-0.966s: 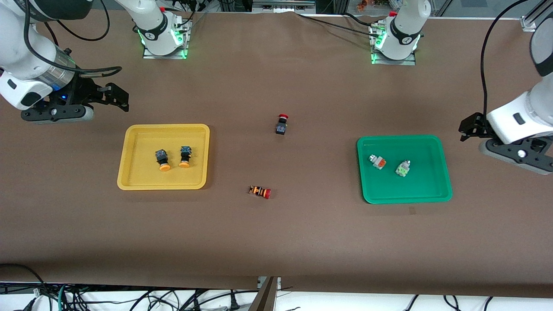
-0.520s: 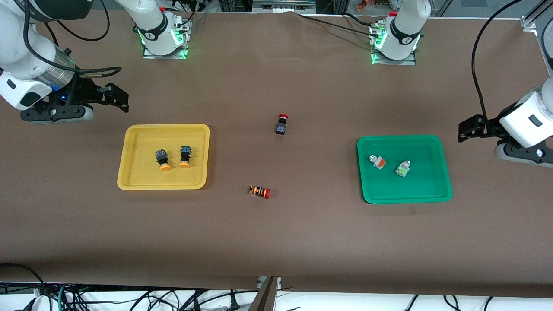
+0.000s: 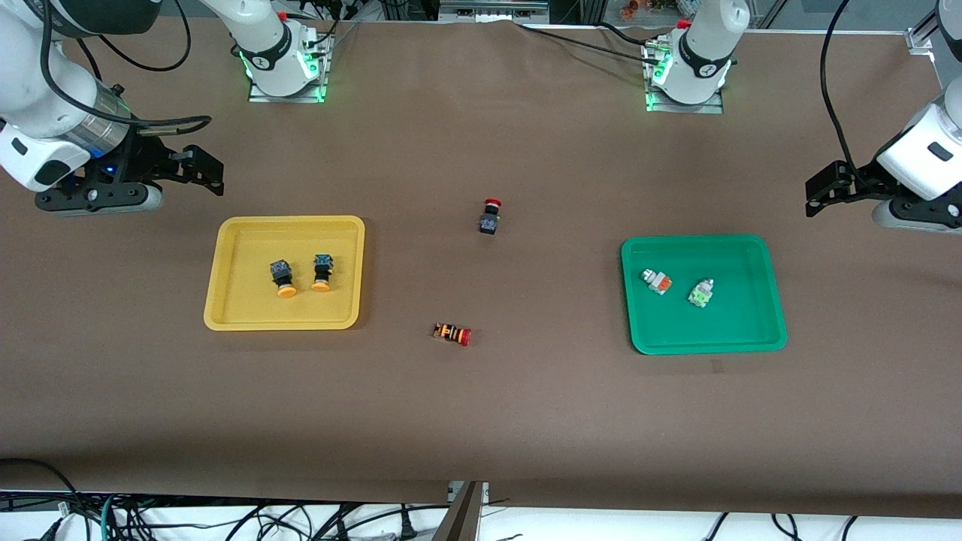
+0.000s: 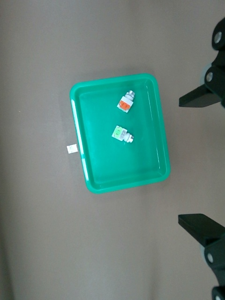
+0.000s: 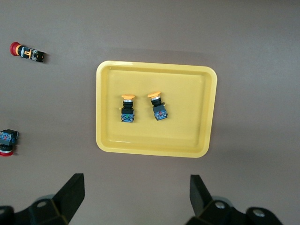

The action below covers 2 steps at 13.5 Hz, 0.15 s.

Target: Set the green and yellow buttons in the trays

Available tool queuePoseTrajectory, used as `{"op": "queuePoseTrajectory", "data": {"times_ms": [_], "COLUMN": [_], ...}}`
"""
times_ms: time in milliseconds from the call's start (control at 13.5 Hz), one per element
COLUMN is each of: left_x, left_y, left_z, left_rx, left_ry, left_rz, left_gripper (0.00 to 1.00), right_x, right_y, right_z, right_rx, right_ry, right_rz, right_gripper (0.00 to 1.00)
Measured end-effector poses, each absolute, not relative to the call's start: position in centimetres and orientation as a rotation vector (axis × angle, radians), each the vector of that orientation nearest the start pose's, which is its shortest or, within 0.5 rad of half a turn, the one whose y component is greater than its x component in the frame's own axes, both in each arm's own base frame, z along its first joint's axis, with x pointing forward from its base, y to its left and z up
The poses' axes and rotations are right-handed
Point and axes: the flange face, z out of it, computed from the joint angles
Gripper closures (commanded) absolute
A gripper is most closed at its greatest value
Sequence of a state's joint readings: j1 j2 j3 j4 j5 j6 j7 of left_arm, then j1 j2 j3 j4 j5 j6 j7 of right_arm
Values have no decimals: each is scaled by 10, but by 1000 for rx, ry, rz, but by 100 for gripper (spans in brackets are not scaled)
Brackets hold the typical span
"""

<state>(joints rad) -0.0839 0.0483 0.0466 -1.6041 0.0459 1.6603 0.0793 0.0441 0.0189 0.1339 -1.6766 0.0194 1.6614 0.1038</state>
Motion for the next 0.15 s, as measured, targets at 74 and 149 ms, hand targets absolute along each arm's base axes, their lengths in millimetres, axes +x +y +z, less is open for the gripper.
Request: {"op": "queuePoseTrajectory", "data": {"times_ms": [74, 149], "left_x": [576, 576], "left_y": [-19, -20], "left_z": [588, 588], "left_rx": [-3088, -3087], "left_ry": [189, 193], "left_rz": [-10, -10], "left_gripper": [0, 0], "right_x": [555, 555], "right_y": [101, 101], "right_z": [572, 572], "right_rx": [-3122, -3122], "right_ry": [-113, -112], "right_rz": [54, 54], "right_gripper": [1, 1]}}
